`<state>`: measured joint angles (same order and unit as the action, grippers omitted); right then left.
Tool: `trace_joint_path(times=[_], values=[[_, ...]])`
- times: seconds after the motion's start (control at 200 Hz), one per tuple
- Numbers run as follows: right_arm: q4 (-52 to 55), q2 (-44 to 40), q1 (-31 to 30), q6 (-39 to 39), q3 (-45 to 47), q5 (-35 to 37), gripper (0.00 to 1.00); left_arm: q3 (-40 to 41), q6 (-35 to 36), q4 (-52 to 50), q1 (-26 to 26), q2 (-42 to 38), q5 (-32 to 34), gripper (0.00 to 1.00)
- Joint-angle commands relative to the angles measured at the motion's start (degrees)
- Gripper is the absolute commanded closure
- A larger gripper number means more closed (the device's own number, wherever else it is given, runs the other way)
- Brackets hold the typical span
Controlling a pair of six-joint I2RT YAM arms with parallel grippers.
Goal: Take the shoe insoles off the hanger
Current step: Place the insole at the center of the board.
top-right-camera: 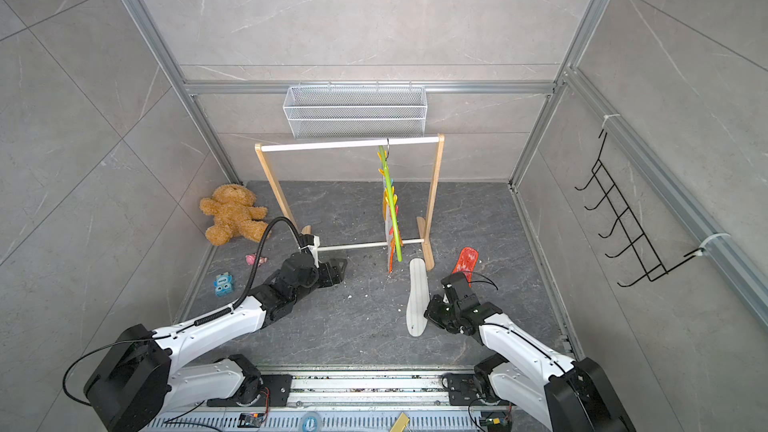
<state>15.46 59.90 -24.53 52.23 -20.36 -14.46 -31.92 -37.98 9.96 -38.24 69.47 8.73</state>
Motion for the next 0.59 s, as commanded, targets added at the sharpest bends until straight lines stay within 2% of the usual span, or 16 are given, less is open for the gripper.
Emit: trace_joint_path(times=[0.0, 0.16, 0.419, 0.589], values=[[4.0, 1.5, -0.3, -3.0, -2.6, 3.0, 1.0, -0.9, 0.5, 2.6, 0.2, 0.0, -0.5, 0.15], [5.4, 2.6, -0.3, -4.5, -3.9, 3.9, 0.95, -0.7, 0.9, 2.6, 0.2, 0.0, -0.8, 0.15], [7.6, 3.0, -0.3, -6.0, -5.6, 5.8, 0.73, -0.8, 2.2, 4.3, -0.1, 0.8, -2.8, 0.17], [8.7, 2.8, -0.3, -6.6, -6.6, 6.8, 0.62, -2.0, 5.5, 4.5, -3.0, 1.8, -2.3, 0.19]])
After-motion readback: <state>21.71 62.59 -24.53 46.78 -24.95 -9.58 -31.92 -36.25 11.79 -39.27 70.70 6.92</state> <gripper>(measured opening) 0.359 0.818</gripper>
